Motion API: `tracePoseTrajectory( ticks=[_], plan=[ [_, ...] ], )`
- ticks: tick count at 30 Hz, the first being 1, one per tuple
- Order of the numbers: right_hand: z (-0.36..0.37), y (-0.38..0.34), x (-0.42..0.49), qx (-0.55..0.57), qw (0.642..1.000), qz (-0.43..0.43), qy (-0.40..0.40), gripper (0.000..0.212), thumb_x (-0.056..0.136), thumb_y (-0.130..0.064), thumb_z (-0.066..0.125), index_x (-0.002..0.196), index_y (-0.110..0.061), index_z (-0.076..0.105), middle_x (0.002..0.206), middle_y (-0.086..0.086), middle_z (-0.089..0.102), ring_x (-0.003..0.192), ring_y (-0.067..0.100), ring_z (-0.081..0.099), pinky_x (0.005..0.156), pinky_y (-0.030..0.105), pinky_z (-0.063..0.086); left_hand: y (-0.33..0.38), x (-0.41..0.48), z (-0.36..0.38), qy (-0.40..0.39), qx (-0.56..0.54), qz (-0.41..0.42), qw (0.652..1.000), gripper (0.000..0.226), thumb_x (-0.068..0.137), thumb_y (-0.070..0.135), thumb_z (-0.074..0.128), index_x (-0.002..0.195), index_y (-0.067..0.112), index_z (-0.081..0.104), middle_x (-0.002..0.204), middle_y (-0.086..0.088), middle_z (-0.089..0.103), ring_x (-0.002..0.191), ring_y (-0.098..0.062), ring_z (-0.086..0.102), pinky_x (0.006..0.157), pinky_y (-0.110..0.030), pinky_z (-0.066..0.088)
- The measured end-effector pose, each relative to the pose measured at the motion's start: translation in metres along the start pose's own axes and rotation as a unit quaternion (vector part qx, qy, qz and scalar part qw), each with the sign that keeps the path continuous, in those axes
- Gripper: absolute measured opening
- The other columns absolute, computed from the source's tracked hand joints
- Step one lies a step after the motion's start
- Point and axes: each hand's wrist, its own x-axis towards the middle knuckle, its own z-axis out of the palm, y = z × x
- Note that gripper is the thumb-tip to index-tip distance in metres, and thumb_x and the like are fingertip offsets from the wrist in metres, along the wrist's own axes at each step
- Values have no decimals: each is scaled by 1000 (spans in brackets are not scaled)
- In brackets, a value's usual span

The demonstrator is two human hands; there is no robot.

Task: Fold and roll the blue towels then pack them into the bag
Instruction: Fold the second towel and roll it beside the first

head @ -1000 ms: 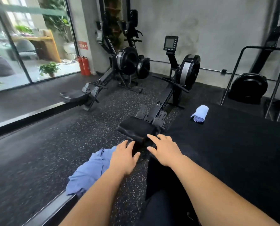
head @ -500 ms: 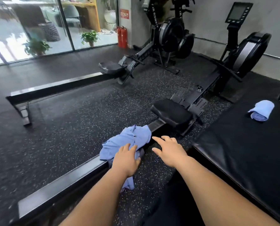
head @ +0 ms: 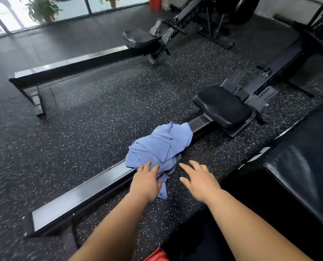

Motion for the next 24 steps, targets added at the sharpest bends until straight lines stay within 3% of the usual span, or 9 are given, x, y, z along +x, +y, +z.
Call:
tracePoseTrajectory(
  ticks=[7,14,18,22,24],
  plan=[
    [21,-5,45,-2,1000,-8,-25,59,109,-51,38,163,-44,16,174,-3,6,151,30,23,115,51,38,-15,49,6,13,29,18,999,63,102,43,52,161,29,35,171,-15,22,151,-40,23,122,-47,30],
    [39,-9,77,23,999,-18,-25,58,109,-49,39,162,-44,19,174,-6,2,150,28,24,114,50,39,-28,102,7,-18,40,3,999,70,100,36,54,164,36,24,175,-13,5,158,-42,8,126,-50,22],
    [43,-9,86,39,999,-15,-28,58,109,-48,40,163,-43,18,174,-6,3,151,27,22,115,50,37,-36,120,8,-34,66,9,997,73,100,26,57,165,26,23,172,-2,19,153,-35,21,119,-45,33],
    [43,-11,91,58,998,-17,-24,58,109,-47,40,163,-43,19,174,-9,5,151,24,21,115,48,38,-36,122,2,16,73,9,997,78,90,13,68,160,23,34,161,5,36,142,-28,36,109,-38,38],
    [43,-12,92,67,997,-19,-16,57,109,-45,40,163,-43,19,174,-11,6,152,22,21,116,47,38,-37,121,-5,62,53,-6,997,67,92,13,65,155,25,46,151,6,48,133,-28,43,102,-37,39]
  ],
)
